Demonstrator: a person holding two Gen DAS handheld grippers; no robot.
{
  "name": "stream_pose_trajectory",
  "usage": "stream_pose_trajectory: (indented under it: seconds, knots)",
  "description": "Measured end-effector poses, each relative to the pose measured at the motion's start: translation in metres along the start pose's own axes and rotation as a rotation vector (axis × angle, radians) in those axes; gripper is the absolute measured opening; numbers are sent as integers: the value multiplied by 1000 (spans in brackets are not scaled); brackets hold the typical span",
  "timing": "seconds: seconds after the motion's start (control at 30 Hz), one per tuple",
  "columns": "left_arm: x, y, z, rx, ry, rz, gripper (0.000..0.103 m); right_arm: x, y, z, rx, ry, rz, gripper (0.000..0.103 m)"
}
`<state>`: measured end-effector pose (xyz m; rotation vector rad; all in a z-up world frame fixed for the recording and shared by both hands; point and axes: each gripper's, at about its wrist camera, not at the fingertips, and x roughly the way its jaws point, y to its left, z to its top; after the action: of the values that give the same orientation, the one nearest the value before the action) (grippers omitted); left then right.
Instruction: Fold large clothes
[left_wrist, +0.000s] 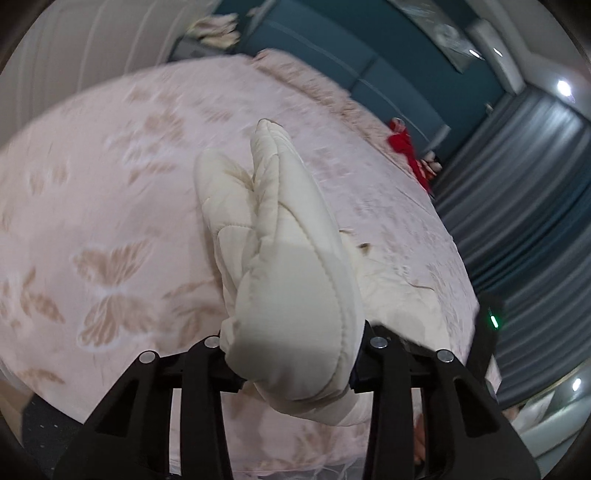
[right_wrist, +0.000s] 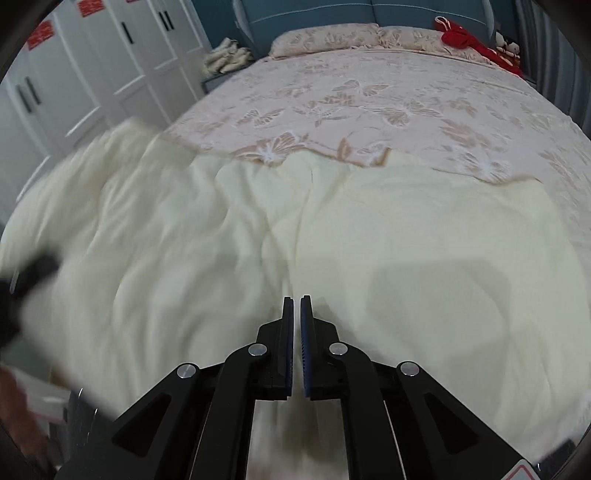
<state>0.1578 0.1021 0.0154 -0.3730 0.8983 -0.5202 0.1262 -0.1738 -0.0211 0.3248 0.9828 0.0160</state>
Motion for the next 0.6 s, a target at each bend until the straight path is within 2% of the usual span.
stream_pose_trajectory:
  seconds: [0.1, 0.2, 0.27, 0.37, 0.6]
  knots:
    - [-6, -30, 3, 73, -15, 5, 35, -26, -13, -35, 34, 19, 32, 5]
    - [-11, -56, 1, 137, -21, 10, 35, -20, -19, -59, 44, 51, 58, 6]
    - [-11, -70, -3, 175, -10, 9, 34, -6, -21, -62, 50, 67, 68, 6]
    - [-12, -97, -12, 252, 6, -3, 33, 12, -28, -64, 97, 84, 133, 8]
    - [12, -166, -46, 454, 63, -72, 33, 21, -56, -75, 192, 47, 307, 4]
